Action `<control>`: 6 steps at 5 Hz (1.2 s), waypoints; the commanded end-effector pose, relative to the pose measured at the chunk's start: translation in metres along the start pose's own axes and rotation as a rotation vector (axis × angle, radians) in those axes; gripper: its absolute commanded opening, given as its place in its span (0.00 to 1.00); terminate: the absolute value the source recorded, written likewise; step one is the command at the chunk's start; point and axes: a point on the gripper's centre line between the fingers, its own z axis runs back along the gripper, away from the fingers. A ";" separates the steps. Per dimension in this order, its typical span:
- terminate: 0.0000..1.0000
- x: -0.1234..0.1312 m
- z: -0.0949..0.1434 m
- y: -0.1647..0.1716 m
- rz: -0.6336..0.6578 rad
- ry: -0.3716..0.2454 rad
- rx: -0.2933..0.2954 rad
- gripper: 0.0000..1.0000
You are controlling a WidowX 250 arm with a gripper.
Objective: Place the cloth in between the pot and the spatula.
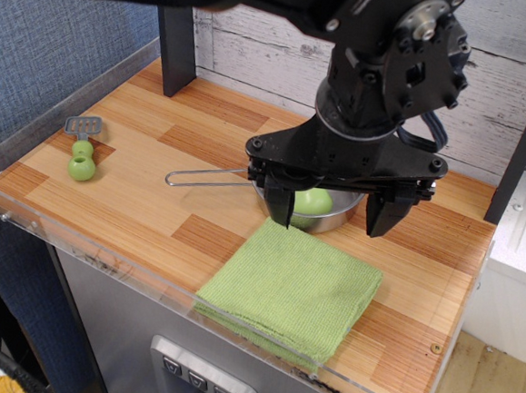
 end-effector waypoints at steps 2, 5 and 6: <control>0.00 -0.004 -0.019 0.009 0.028 0.019 0.016 1.00; 0.00 -0.004 -0.075 0.029 0.083 0.053 0.029 1.00; 0.00 -0.006 -0.090 0.026 0.108 0.090 0.023 1.00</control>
